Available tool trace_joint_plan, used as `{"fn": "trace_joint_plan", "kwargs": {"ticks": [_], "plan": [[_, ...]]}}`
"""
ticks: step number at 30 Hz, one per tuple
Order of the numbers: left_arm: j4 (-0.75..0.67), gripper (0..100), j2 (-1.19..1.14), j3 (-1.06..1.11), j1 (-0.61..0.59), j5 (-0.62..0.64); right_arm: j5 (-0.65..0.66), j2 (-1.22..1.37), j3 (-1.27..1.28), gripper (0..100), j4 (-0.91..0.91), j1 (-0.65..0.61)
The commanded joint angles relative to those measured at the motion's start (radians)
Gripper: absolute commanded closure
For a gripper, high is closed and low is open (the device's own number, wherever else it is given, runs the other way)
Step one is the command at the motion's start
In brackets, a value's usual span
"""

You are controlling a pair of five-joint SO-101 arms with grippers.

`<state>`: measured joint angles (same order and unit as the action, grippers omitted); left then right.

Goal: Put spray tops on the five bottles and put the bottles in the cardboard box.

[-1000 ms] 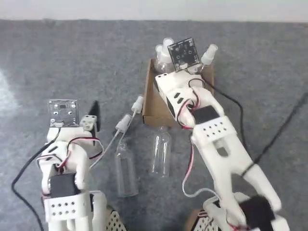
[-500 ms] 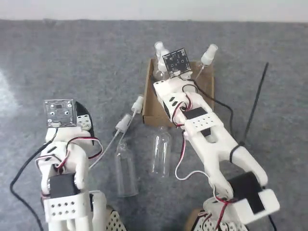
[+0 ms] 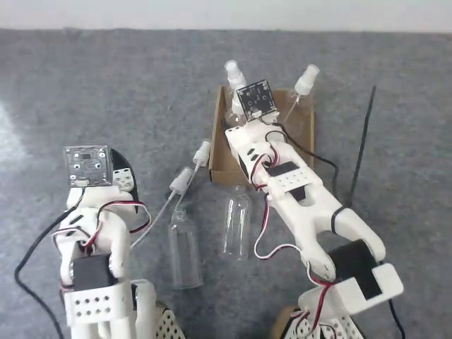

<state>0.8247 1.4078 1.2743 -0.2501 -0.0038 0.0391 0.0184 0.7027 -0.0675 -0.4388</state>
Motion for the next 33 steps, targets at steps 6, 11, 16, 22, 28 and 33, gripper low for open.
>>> {"fn": "trace_joint_plan", "kwargs": {"ticks": [6,11,16,22,28,33], "plan": [[-0.029,99,-0.011,-0.035,-0.006,0.020,0.015,-0.018,0.020,99.3,-0.021,0.004],[-0.029,99,-0.011,-0.036,-0.006,0.020,0.017,-0.018,0.031,99.2,-0.019,0.004],[-0.029,99,-0.011,-0.036,-0.006,0.020,0.018,-0.019,0.031,99.1,-0.019,0.004],[-0.029,99,-0.011,-0.036,-0.006,0.020,0.018,-0.019,0.031,99.1,-0.015,0.004],[-0.029,99,-0.011,-0.036,-0.006,0.020,0.018,-0.021,0.044,99.1,-0.019,0.004],[-0.029,99,-0.011,-0.036,-0.006,0.020,0.018,-0.021,0.051,90.5,-0.019,-0.007]]}}
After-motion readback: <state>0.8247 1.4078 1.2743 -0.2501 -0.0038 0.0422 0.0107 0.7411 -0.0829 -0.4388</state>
